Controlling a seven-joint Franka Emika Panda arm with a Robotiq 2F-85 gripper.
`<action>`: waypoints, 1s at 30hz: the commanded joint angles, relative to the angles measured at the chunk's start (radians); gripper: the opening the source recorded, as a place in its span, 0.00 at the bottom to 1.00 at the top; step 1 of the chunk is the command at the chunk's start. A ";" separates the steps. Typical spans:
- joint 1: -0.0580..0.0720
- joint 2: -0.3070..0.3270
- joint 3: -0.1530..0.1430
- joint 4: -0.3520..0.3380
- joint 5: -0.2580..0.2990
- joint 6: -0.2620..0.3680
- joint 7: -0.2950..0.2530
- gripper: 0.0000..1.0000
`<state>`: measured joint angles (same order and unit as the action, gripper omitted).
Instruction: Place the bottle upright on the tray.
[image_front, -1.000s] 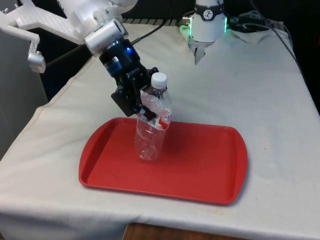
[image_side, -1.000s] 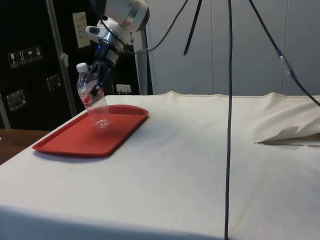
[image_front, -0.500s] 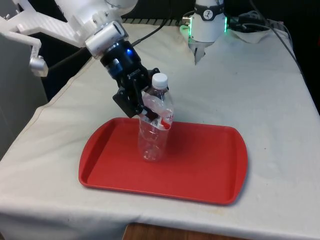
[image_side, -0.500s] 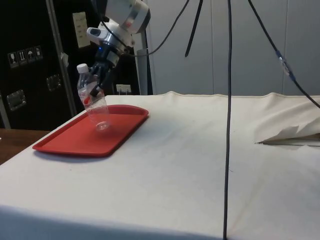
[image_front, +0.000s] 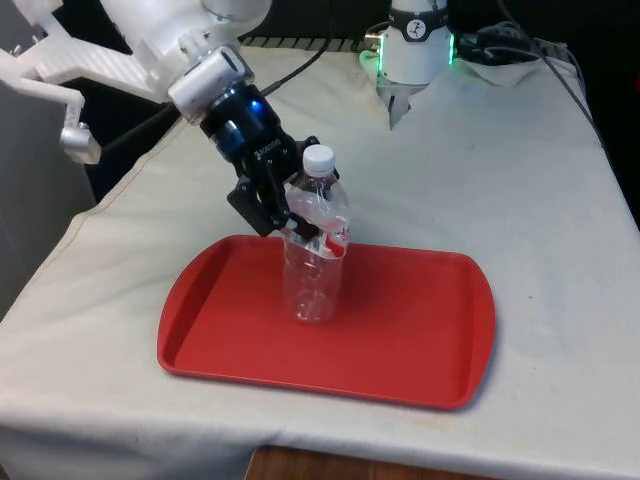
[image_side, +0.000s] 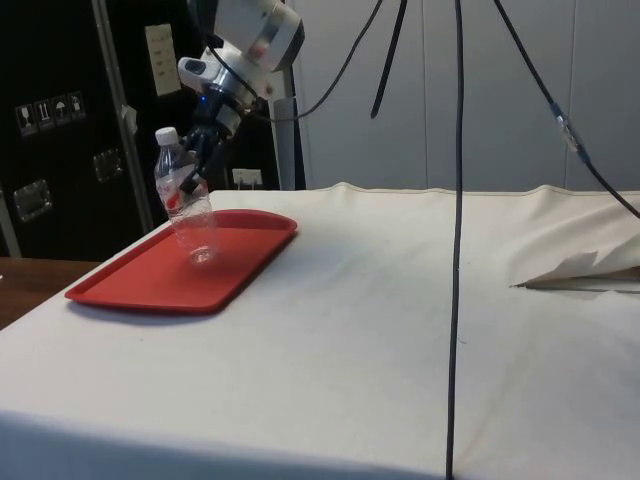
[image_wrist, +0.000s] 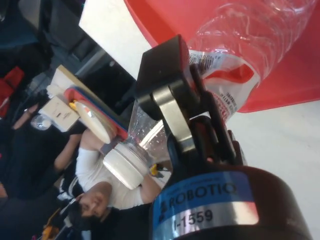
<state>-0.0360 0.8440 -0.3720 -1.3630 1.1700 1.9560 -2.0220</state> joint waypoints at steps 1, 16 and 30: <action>-0.007 0.005 0.005 0.007 0.009 -0.005 -0.005 0.12; -0.002 0.012 -0.008 -0.002 0.062 -0.032 -0.032 0.12; -0.002 0.012 -0.009 -0.002 0.062 -0.036 -0.032 0.12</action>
<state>-0.0380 0.8560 -0.3810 -1.3660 1.2320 1.9180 -2.0540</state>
